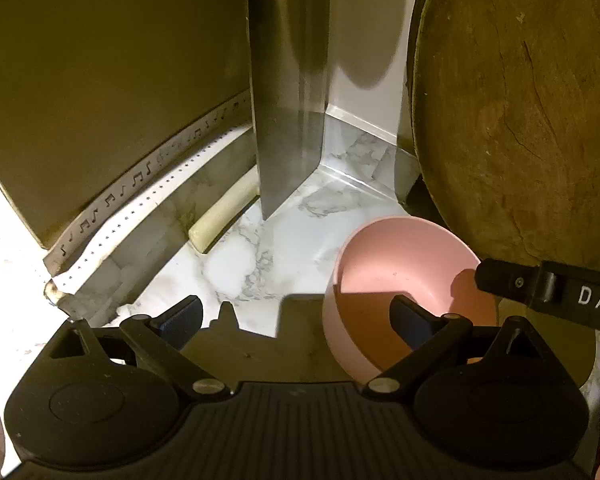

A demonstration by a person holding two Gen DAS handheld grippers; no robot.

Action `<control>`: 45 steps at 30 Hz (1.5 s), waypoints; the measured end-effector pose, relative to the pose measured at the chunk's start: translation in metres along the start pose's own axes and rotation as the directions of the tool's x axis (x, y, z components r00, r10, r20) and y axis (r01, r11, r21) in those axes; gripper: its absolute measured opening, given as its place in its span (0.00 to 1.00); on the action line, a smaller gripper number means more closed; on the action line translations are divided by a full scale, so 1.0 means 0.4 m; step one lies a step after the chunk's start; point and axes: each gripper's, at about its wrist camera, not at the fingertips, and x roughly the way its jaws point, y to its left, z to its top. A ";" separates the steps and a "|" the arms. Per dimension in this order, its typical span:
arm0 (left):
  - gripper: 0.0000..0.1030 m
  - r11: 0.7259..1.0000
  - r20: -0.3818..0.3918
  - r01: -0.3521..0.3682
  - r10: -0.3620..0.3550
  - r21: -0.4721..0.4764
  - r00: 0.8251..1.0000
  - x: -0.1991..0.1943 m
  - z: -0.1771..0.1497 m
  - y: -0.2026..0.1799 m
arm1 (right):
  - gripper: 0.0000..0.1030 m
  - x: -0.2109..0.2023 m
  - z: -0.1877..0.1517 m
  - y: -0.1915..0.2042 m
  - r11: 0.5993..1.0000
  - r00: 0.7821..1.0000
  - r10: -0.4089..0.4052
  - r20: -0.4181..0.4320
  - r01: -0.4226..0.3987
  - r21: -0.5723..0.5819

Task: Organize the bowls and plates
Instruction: 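Close both tools on the rim of the pink bowl, then lift the pink bowl with both tools and carry it toward the pig-shaped plate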

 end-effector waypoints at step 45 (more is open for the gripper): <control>0.24 0.996 -0.051 0.090 -0.091 -0.023 0.995 -0.067 -0.052 0.065 | 0.04 0.005 -0.065 0.096 0.992 0.997 0.049 -0.067 -0.057 -0.112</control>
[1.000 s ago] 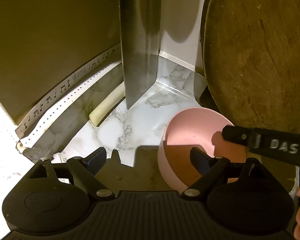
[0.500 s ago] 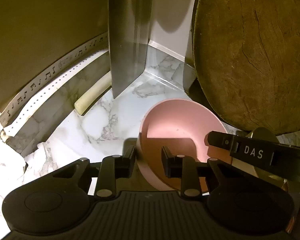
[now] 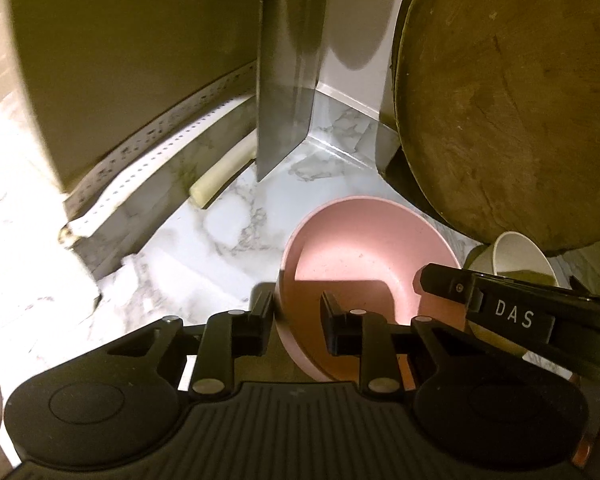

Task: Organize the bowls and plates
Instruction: 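Lift the pink bowl with both tools and carry it toward the pig-shaped plate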

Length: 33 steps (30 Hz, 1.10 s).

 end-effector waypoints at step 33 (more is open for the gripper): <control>0.24 0.992 -0.057 0.047 -0.041 0.120 0.998 -0.270 -0.220 0.037 | 0.06 -0.276 -0.254 0.129 0.999 1.000 -0.007 0.031 0.006 0.046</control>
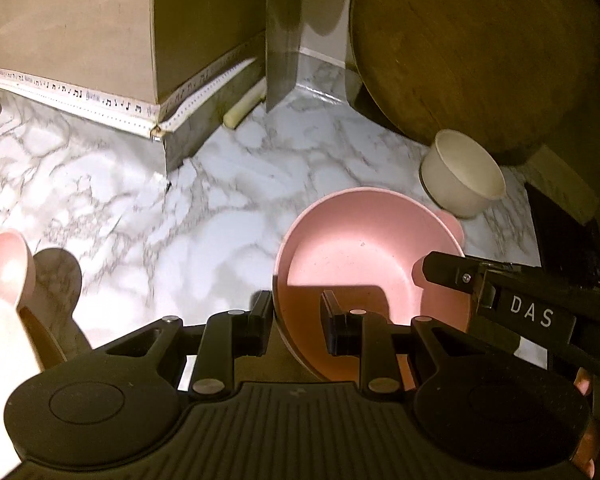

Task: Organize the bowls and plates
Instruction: 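Lift the pink bowl with both tools and carry it toward the pig-shaped plate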

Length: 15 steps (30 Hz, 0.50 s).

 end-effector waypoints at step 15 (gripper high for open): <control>0.24 0.999 -0.060 0.016 -0.013 0.049 0.998 -0.012 -0.099 -0.003 | 0.06 -0.033 -0.114 -0.012 0.998 0.999 -0.008 -0.037 0.010 0.066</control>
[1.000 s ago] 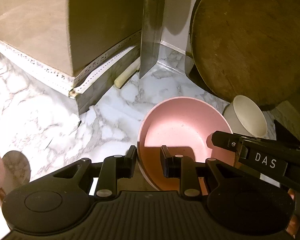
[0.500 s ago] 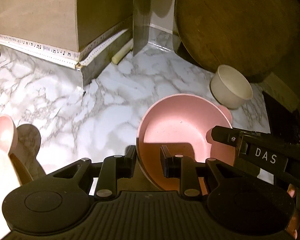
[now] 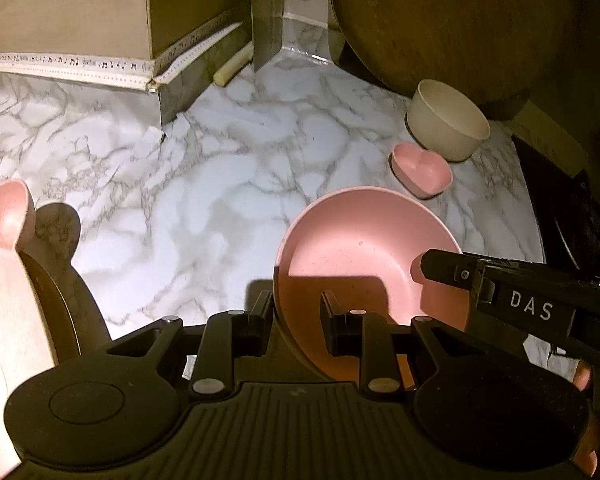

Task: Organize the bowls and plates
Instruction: 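Lift the pink bowl with both tools and carry it toward the pig-shaped plate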

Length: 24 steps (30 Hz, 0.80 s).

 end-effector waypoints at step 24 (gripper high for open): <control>0.24 0.999 -0.066 0.002 0.000 0.032 0.998 0.049 -0.029 0.002 | 0.06 0.036 -0.039 -0.018 0.999 0.998 -0.012 -0.068 0.015 0.034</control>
